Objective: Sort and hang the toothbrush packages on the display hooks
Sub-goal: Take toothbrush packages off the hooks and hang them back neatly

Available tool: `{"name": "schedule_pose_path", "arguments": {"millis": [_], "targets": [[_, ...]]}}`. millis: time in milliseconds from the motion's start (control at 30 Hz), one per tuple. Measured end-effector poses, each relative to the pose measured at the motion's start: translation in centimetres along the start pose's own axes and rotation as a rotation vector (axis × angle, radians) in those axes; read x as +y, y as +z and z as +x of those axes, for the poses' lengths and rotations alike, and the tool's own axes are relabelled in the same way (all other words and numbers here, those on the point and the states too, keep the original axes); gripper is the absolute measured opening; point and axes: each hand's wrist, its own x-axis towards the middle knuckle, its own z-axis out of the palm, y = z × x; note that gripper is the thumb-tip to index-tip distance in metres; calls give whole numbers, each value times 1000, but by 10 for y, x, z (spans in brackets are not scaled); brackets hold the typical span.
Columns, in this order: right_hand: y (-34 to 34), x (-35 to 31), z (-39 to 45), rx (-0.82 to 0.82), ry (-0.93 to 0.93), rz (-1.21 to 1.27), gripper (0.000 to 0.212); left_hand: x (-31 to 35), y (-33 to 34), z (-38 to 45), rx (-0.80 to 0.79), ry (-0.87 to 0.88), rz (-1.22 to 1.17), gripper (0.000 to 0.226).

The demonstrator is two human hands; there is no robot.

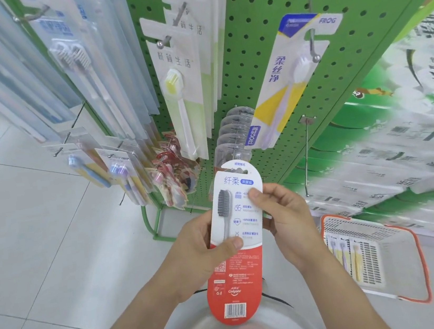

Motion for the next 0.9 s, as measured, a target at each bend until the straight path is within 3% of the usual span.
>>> {"name": "schedule_pose_path", "arguments": {"millis": [233,433,600,667,767,900], "targets": [[-6,5,-1,58,29,-2,30,-3,3,6,-18,-13,17,33],[-14,4,5,174,4,30,12,-19,0,12,-133,-102,-17,49],[-18,6,6,126,-7,-102,51,-22,-1,17,-150,-96,-48,41],[-18,6,7,142,-14,-123,56,-22,-1,19,-152,-109,-63,36],[-18,4,10,236,-36,-39,47,-21,2,19,-177,-162,-79,36],[-26,1,13,291,12,67,21,-26,1,19,-220,-181,-44,37]]}}
